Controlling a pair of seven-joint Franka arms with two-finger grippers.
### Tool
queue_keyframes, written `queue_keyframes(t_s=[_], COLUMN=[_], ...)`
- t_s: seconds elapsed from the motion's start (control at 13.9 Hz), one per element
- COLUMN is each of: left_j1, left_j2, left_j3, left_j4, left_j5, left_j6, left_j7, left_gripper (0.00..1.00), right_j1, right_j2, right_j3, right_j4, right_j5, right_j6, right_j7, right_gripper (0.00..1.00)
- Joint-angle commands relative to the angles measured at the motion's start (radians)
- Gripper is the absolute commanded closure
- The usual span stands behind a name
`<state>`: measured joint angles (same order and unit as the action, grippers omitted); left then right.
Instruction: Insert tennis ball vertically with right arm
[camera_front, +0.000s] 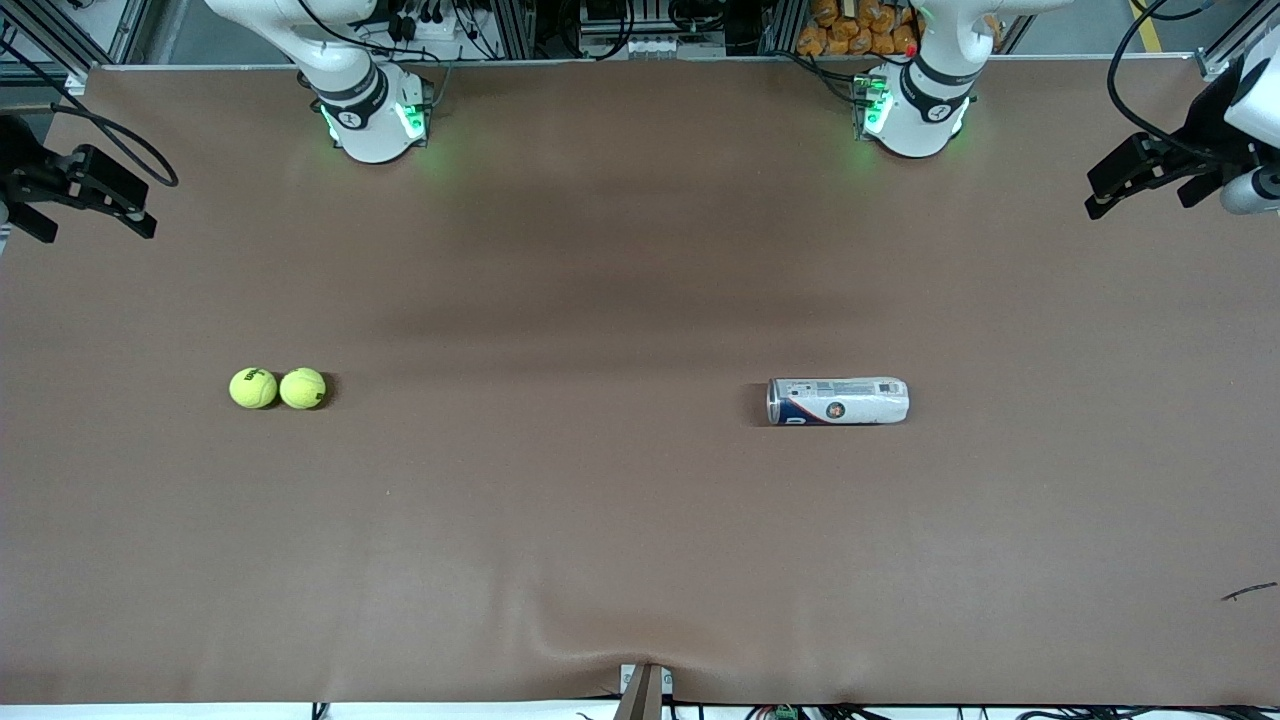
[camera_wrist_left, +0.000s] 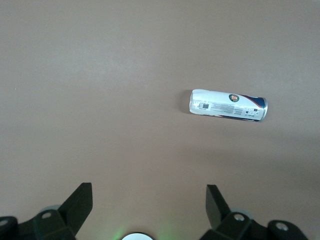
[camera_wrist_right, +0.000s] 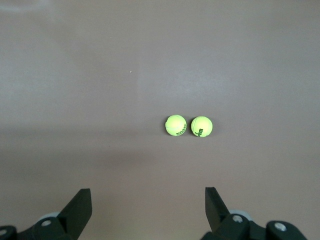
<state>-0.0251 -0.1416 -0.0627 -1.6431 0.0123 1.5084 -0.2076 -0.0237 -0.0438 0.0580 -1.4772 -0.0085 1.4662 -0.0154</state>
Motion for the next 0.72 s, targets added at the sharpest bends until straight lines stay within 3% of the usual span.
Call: queue_keyframes(t_s=[0.0, 0.65], left_j1=[0.002, 0.039], left_j2=[0.014, 0.017], left_j3=[-0.005, -0.005], left_j4=[0.028, 0.022], left_j5=[0.017, 0.025], left_j6=[-0.002, -0.002], left_j7=[-0.013, 0.005], left_gripper=[0.00, 0.00], right_j1=[-0.019, -0.021], right_j2=[-0.014, -0.014], right_j3=[0.014, 0.014], right_j4=[-0.011, -0.011], right_j5=[-0.008, -0.008], right_j6=[0.002, 0.002], right_j7=[-0.017, -0.017], right_gripper=[0.00, 0.00])
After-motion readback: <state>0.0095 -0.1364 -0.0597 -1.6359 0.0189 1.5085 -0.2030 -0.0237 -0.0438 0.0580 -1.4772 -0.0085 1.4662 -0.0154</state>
